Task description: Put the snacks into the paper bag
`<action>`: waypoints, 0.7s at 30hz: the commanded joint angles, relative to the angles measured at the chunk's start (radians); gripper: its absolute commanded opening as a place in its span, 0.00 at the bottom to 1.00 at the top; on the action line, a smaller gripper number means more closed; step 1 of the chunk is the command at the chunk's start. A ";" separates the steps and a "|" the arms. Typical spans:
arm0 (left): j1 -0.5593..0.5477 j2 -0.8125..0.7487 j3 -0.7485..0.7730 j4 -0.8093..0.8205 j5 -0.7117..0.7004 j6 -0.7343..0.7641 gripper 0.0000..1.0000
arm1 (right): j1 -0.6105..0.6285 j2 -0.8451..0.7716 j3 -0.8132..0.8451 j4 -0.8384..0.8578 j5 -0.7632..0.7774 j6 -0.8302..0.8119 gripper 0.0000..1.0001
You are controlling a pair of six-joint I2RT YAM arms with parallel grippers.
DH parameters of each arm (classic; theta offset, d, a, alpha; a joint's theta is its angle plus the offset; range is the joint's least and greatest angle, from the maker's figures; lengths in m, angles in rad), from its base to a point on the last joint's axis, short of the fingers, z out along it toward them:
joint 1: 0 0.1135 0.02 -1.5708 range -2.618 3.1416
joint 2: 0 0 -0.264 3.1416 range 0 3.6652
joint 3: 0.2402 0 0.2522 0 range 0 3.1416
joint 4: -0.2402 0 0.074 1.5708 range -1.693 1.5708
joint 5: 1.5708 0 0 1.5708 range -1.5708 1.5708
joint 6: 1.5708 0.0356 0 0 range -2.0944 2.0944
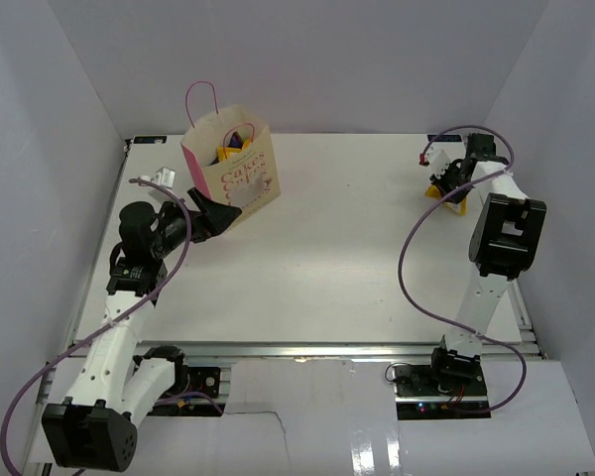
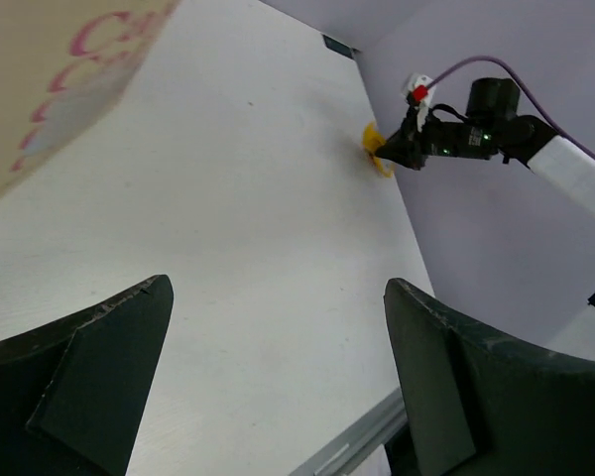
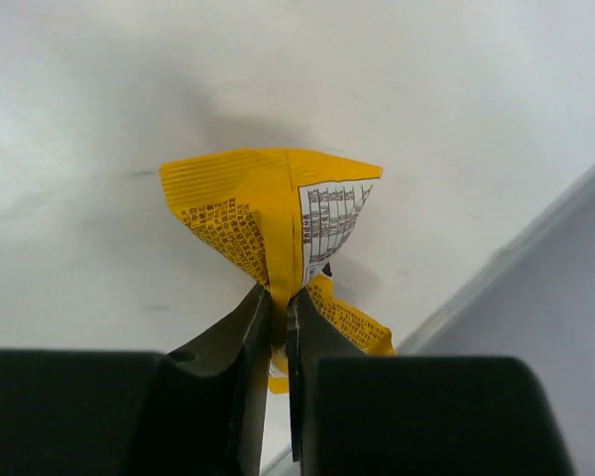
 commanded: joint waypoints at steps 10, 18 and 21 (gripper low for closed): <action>-0.417 0.243 0.000 0.271 -0.214 -0.227 0.98 | 0.269 -0.554 -0.470 -0.189 -0.783 0.284 0.08; -0.603 0.518 0.170 0.268 -0.329 -0.340 0.98 | 0.513 -0.686 -0.508 -0.114 -0.745 0.407 0.08; -0.632 0.568 0.202 0.254 -0.345 -0.355 0.98 | 0.556 -0.701 -0.502 -0.098 -0.717 0.424 0.08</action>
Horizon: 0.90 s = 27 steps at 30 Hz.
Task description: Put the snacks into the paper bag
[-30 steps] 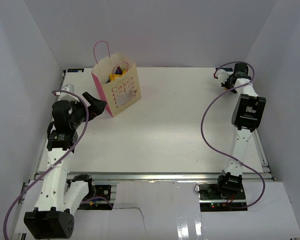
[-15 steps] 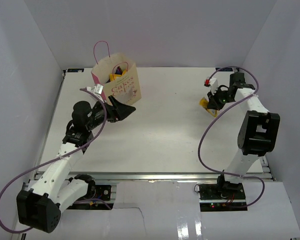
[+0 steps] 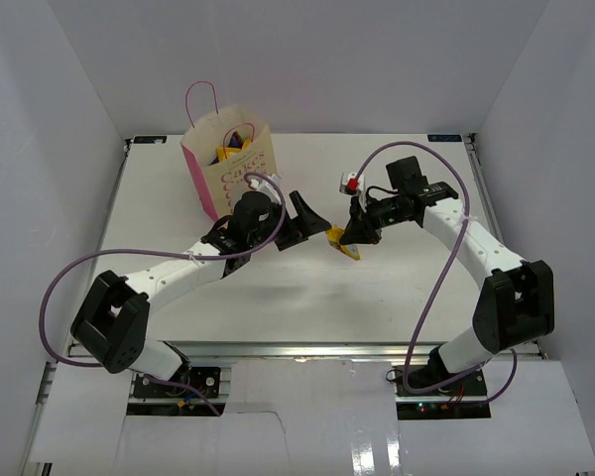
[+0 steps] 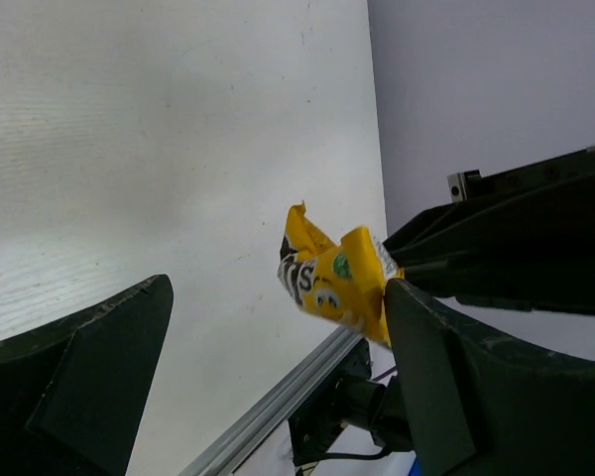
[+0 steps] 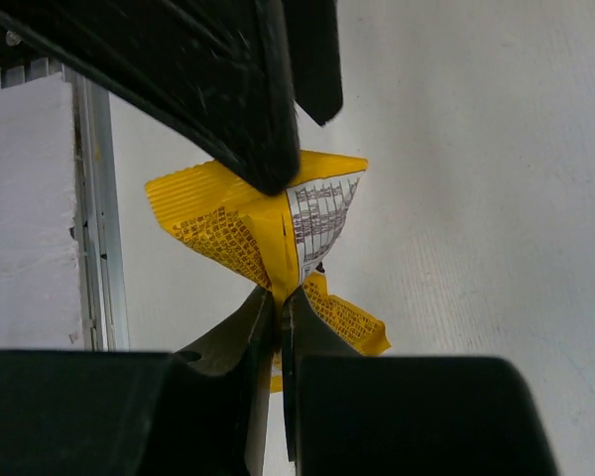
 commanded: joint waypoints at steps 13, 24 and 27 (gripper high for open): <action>-0.057 0.051 0.078 0.002 -0.014 -0.081 0.51 | 0.076 -0.039 0.008 0.098 0.046 0.099 0.10; -0.056 0.026 0.138 -0.107 -0.056 0.034 0.05 | 0.076 -0.061 0.014 0.100 0.111 0.103 0.59; -0.033 0.000 0.219 -0.275 -0.154 0.152 0.03 | 0.064 -0.088 0.023 0.089 0.134 0.096 0.70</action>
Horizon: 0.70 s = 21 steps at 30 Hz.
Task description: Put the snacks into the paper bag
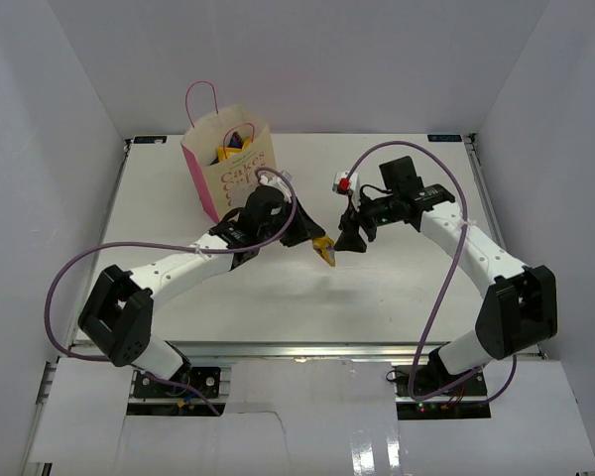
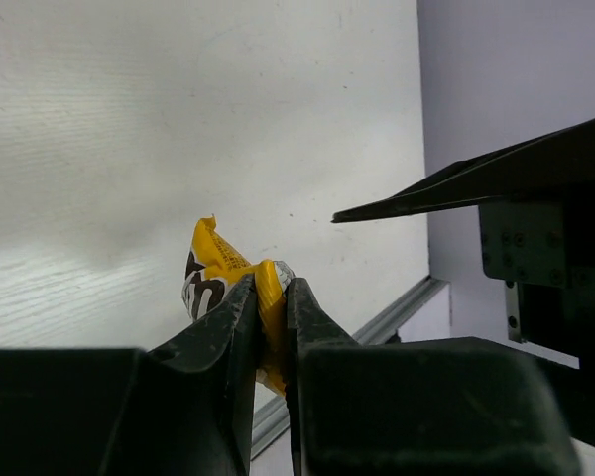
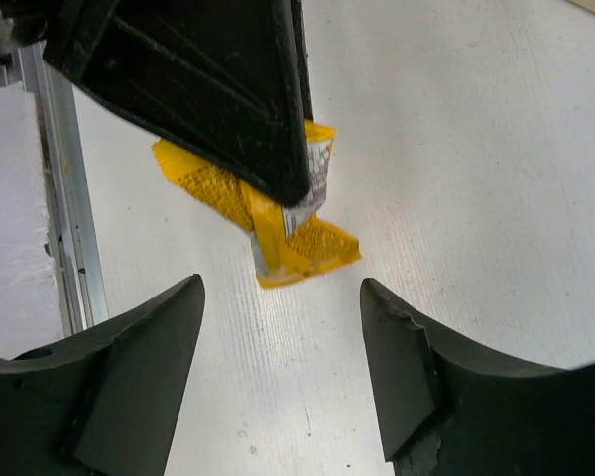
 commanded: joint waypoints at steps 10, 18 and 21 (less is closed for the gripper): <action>0.348 -0.159 0.435 -0.259 0.044 0.413 0.00 | -0.183 -0.118 -0.012 0.020 -0.022 -0.003 0.70; 0.528 -0.009 0.689 -0.147 0.280 0.283 0.00 | -0.191 -0.135 -0.078 0.023 -0.013 -0.013 0.70; 0.588 0.018 0.689 -0.086 0.290 0.223 0.00 | -0.195 -0.141 -0.094 0.031 -0.010 -0.011 0.70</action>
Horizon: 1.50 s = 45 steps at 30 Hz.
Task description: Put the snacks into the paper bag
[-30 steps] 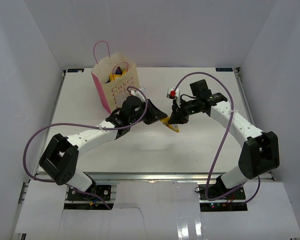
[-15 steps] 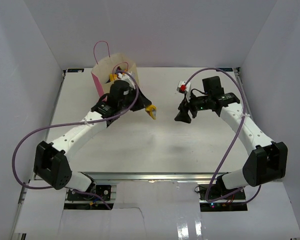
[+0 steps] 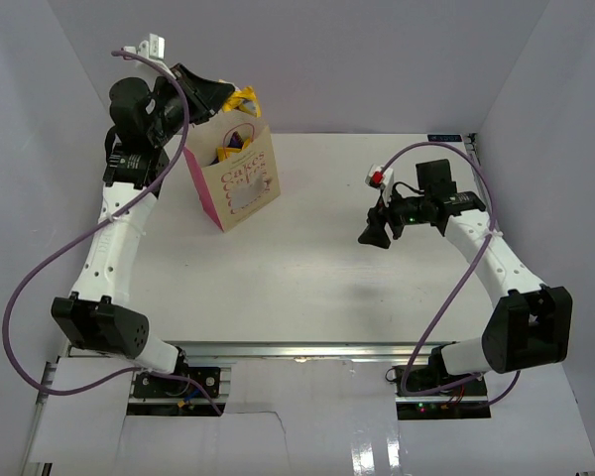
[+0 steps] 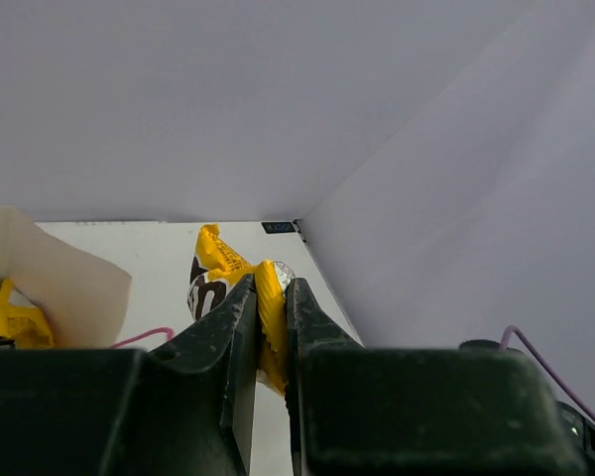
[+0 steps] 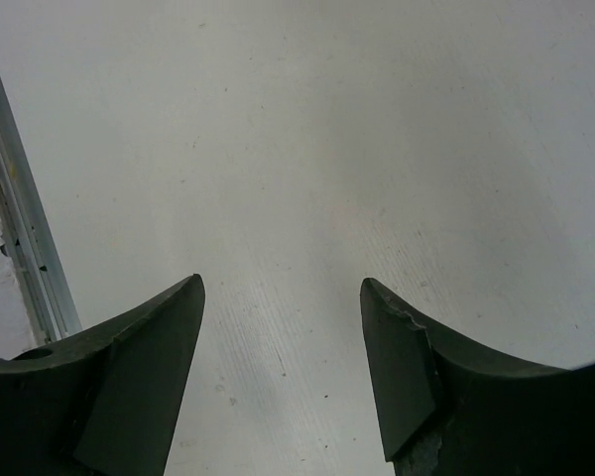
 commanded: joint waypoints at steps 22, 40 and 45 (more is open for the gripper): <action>0.152 0.050 0.032 -0.124 -0.121 0.157 0.91 | -0.060 -0.057 0.033 0.042 0.178 0.079 0.75; 0.151 -1.020 -1.107 -0.028 -0.262 0.240 0.98 | -0.211 -0.145 0.059 0.188 0.545 0.359 0.90; 0.151 -1.005 -1.110 -0.036 -0.233 0.234 0.98 | -0.271 -0.178 0.020 0.255 0.530 0.359 0.90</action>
